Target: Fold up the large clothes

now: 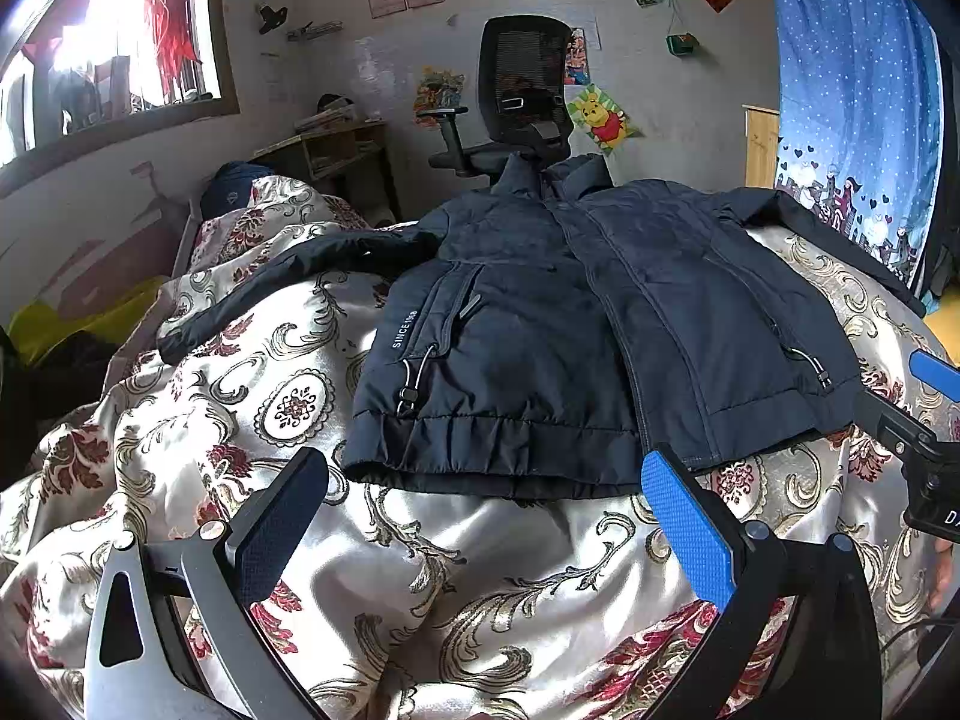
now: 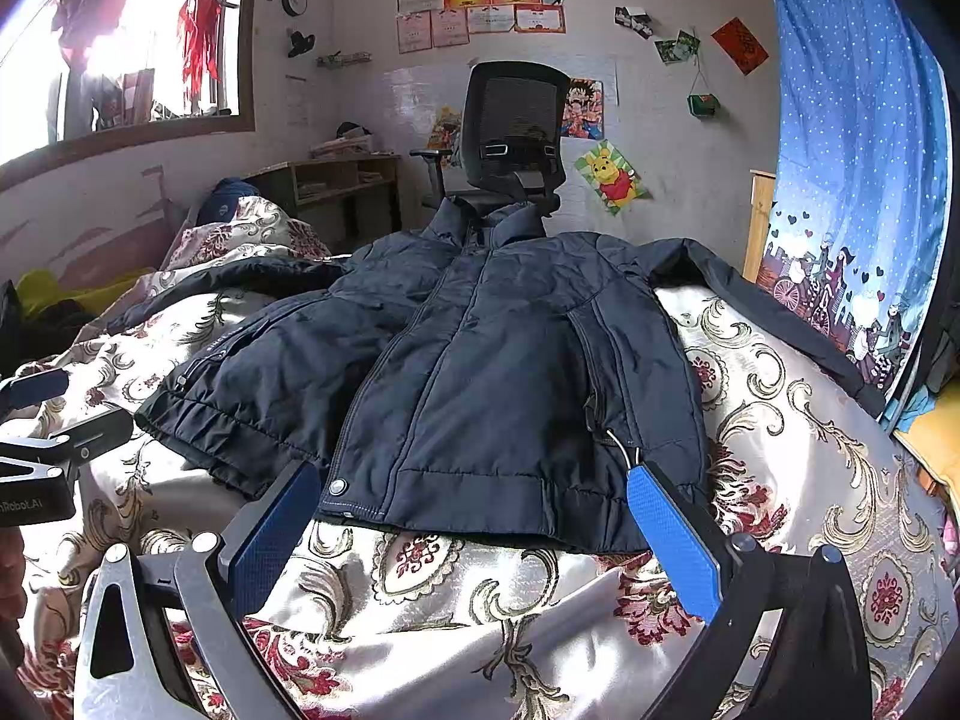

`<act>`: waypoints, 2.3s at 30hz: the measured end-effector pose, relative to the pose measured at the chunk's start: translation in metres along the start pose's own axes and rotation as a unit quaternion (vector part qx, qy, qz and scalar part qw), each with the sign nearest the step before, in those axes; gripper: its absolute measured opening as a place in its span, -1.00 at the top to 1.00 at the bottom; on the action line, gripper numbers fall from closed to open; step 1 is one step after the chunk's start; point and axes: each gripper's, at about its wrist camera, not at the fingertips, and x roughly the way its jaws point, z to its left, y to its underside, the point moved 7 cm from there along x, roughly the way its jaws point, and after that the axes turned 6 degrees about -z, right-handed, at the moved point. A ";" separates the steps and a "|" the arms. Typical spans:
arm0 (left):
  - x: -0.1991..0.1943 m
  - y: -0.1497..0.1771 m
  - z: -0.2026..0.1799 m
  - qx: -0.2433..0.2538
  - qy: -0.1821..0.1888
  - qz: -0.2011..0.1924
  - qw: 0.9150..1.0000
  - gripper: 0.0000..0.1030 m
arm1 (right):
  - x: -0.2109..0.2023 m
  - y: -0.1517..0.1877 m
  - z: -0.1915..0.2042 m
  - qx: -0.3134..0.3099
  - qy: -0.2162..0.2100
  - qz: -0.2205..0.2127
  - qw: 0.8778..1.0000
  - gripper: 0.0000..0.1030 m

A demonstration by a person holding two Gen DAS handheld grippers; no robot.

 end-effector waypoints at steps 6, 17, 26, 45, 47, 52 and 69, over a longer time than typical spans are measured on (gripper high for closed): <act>0.000 0.000 0.000 0.000 0.000 0.000 1.000 -0.98 | 0.000 0.000 0.000 0.000 0.000 0.000 1.000 -1.00; 0.000 0.000 0.000 -0.001 0.000 0.000 1.000 -0.98 | 0.001 -0.002 0.004 -0.001 0.000 0.001 1.000 -1.00; 0.002 0.005 0.000 -0.008 0.005 0.010 1.000 -0.98 | 0.002 0.003 -0.002 -0.003 0.002 0.002 1.000 -1.00; 0.004 -0.069 0.015 -0.012 0.019 -0.031 0.999 -0.98 | -0.033 -0.106 -0.012 -0.003 0.023 0.031 0.999 -1.00; 0.008 -0.092 0.019 -0.007 0.020 -0.030 0.999 -0.98 | -0.034 -0.130 -0.013 -0.034 0.025 0.045 0.998 -1.00; 0.019 -0.146 0.033 0.039 0.016 -0.014 0.999 -0.98 | -0.021 -0.178 -0.016 -0.060 0.027 0.068 0.996 -1.00; 0.185 -0.246 0.027 0.048 0.014 0.001 0.999 -0.98 | 0.175 -0.251 -0.083 0.031 0.052 0.063 0.996 -1.00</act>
